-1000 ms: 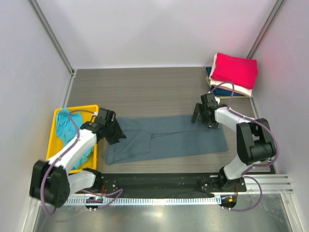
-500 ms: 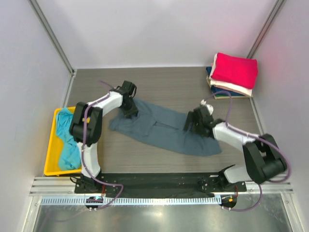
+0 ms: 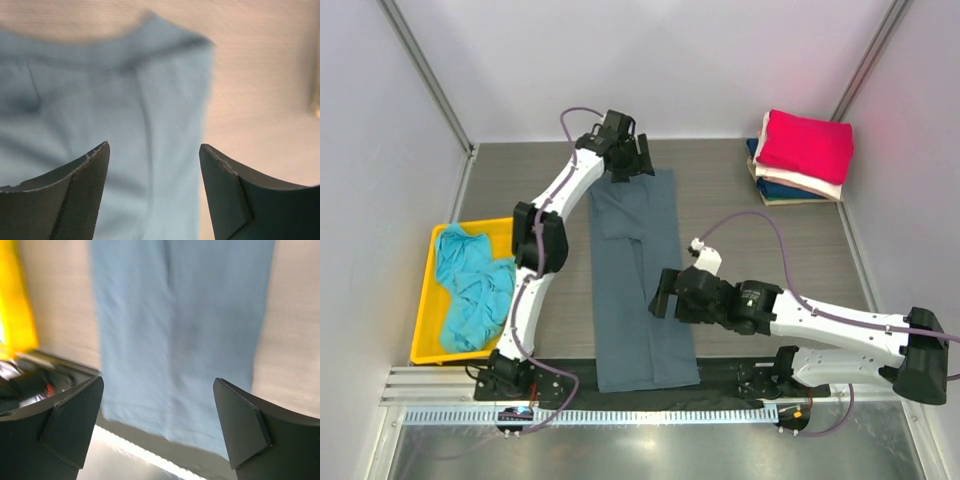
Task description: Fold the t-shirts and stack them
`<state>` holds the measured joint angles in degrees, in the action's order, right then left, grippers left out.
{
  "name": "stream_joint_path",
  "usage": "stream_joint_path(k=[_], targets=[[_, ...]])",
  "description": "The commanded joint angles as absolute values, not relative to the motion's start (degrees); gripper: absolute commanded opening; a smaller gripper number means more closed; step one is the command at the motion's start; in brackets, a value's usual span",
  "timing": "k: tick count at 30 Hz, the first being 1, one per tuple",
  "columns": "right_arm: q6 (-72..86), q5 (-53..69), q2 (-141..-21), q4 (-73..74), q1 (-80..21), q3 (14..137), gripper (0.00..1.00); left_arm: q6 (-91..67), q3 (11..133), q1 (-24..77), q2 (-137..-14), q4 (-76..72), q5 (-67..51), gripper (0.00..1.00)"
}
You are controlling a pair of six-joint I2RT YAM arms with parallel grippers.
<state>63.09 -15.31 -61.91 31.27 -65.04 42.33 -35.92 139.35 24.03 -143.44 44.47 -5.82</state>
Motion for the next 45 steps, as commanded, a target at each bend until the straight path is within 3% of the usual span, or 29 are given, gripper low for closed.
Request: stream_joint_path(k=[1,7,11,15,17,21,34,39,45], targets=[[57.8,-25.7,-64.9,37.2,-64.7,52.0,0.98,-30.7,130.9,24.1,-125.0,37.0,-9.0,0.76],[44.2,-26.4,-77.2,36.1,-55.6,64.0,0.98,-28.9,118.7,23.7,-102.9,48.0,1.4,0.76],[36.5,-23.9,-90.6,34.2,-49.2,74.2,0.97,-29.2,99.6,23.8,-83.8,49.3,7.4,0.75],[30.1,-23.2,-105.2,36.1,-46.2,87.9,0.95,-32.7,72.3,23.8,-62.4,46.1,12.8,0.75],[27.8,-23.6,-110.5,38.1,-45.1,96.2,0.92,-34.3,65.0,23.7,-51.5,45.1,11.7,0.76],[25.7,-22.4,-126.2,41.7,-43.1,110.3,0.89,-34.6,52.2,23.8,-41.4,44.6,3.4,0.76],[27.5,-20.8,-151.2,46.8,-34.6,137.3,0.77,-33.9,48.8,24.1,-35.6,43.5,2.5,0.75],[25.6,-19.4,-161.0,44.7,-31.2,149.4,0.77,-33.7,48.5,24.0,-36.6,42.9,2.2,0.76],[21.0,-12.1,-161.1,29.7,-28.7,147.8,0.83,-33.6,48.7,23.6,-39.1,42.6,1.4,0.75]])
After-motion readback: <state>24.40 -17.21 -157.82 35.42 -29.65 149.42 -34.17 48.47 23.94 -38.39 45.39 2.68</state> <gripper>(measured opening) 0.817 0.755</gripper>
